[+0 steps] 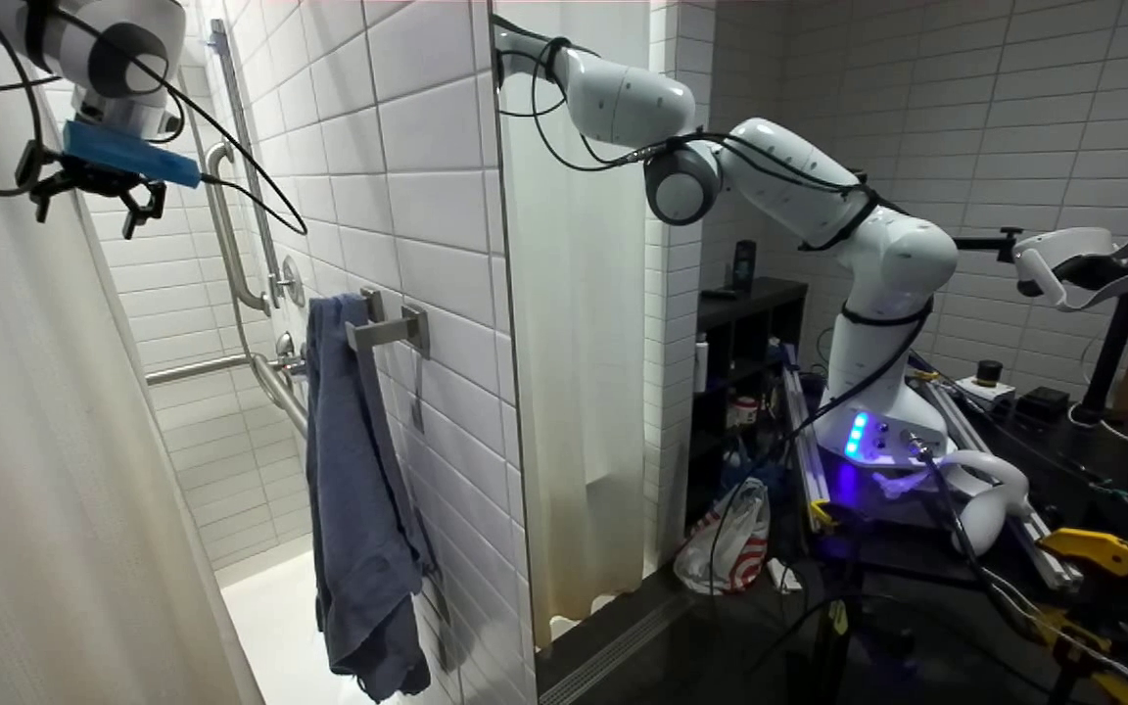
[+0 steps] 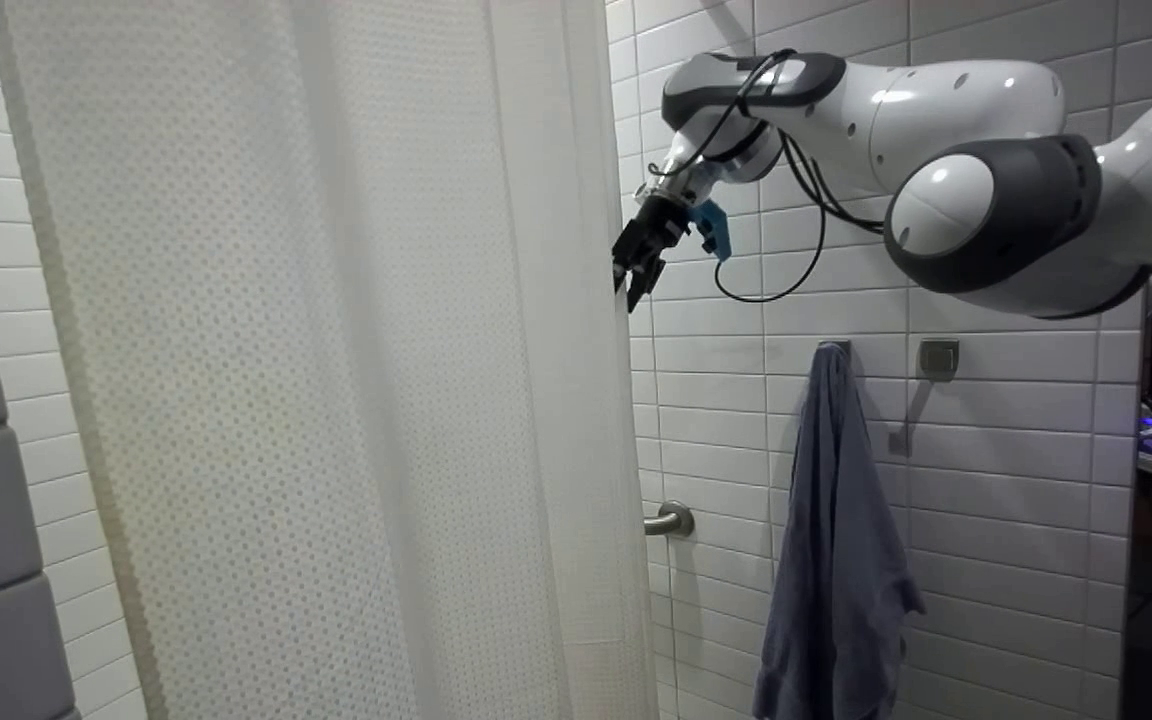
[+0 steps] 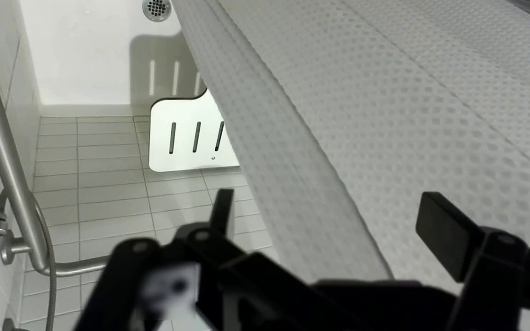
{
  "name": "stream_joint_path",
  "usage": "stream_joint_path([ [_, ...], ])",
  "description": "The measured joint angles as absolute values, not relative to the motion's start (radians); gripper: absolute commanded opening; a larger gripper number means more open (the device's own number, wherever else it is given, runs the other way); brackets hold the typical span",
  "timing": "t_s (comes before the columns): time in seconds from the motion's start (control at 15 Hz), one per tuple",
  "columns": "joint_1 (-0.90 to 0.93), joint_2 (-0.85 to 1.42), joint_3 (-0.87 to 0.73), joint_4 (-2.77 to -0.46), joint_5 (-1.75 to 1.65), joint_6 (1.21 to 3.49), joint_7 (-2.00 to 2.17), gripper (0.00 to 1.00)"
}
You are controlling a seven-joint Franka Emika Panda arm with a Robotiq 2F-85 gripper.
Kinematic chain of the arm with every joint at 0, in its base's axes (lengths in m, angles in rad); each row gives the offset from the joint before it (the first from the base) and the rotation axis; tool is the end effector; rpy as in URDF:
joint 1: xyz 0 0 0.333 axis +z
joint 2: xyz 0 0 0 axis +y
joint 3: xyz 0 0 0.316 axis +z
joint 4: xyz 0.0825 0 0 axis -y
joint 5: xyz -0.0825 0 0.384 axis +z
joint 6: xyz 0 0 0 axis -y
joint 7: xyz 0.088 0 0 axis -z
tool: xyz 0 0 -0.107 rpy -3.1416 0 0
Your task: Open the shower curtain
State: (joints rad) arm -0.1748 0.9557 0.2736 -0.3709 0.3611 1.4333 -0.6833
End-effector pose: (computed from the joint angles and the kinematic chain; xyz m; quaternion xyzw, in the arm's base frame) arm 0.7516 -0.0168 0.5488 -0.8938 -0.3410 -0.1580 0.2447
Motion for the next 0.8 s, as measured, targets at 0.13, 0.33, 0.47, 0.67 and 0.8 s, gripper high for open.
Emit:
stream_joint_path([
  [0.13,-0.167,0.971,0.287,-0.371,0.361,1.457,-0.724,1.00],
  [0.33,-0.158,0.989,0.306,-0.371,0.362,1.469,-0.775,0.74],
  [0.47,-0.154,0.999,0.314,-0.371,0.362,1.469,-0.799,0.61],
  [0.67,-0.149,1.012,0.322,-0.371,0.362,1.469,-0.826,0.34],
  [0.8,-0.145,1.017,0.323,-0.371,0.362,1.470,-0.840,0.21],
])
